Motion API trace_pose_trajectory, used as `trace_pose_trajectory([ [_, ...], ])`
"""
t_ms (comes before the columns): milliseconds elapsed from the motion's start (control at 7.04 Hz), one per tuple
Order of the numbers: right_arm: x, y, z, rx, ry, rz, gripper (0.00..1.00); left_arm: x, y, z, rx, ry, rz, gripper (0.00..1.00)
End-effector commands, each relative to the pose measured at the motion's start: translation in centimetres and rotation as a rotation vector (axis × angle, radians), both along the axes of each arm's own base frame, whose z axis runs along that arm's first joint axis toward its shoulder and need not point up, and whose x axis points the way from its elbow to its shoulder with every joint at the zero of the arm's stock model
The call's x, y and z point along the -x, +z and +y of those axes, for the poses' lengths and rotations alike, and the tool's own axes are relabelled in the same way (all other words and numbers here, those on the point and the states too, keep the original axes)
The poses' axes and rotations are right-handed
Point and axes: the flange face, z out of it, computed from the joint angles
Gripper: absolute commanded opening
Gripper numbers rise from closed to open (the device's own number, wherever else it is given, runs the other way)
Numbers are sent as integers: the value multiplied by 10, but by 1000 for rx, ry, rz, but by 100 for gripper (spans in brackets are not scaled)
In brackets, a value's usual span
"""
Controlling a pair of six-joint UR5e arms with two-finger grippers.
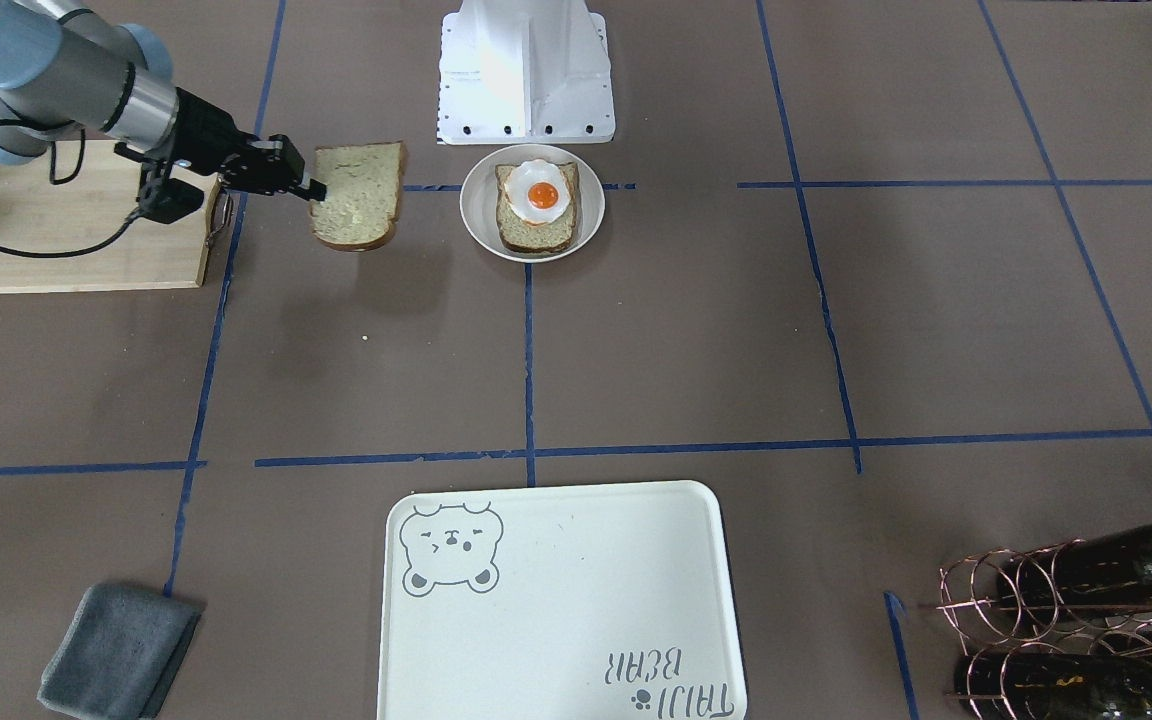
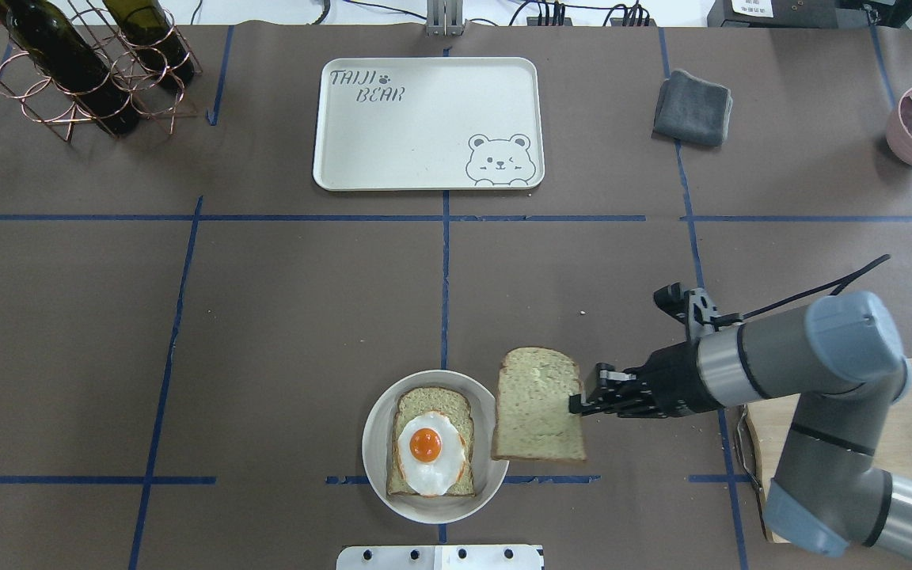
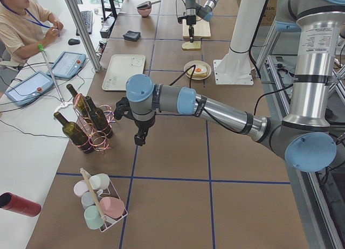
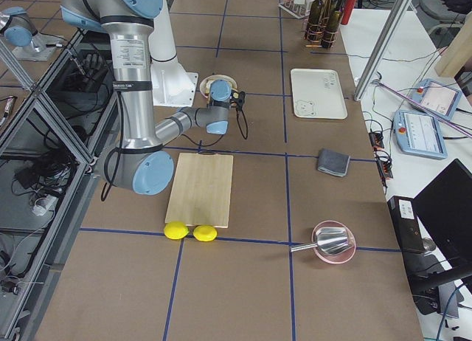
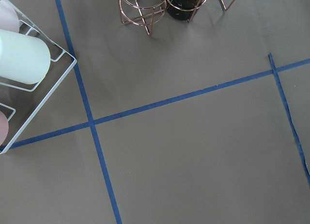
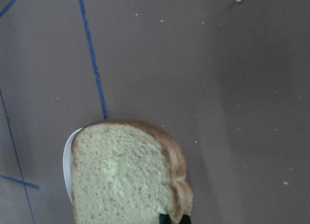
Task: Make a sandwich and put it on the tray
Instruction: 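Lift the bread slice with the right gripper and carry it over the plate, then lay the bread slice on top of the egg with the right gripper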
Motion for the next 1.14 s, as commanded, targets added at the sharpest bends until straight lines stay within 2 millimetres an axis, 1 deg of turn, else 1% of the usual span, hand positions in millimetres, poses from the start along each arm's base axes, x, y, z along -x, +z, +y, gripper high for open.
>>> trace_pose_trajectory([
  [0,62,-58,23,-4,2,24,0,0,0,0,-1,0,0,100],
  [142,83,-66,38,-4,3,51,0,0,0,0,1,0,0,100],
  [284,90,-65,43,-3,2,64,0,0,0,0,1,0,0,100],
  [426,98,-60,49,-4,18,81,0,0,0,0,1,0,0,100],
  [569,105,-61,52,-9,44,95,0,0,0,0,1,0,0,100],
  [711,104,-67,50,-10,47,86,0,0,1,0,1,0,0,100],
  [995,104,-67,50,-11,50,88,0,0,1,0,2,0,0,100],
])
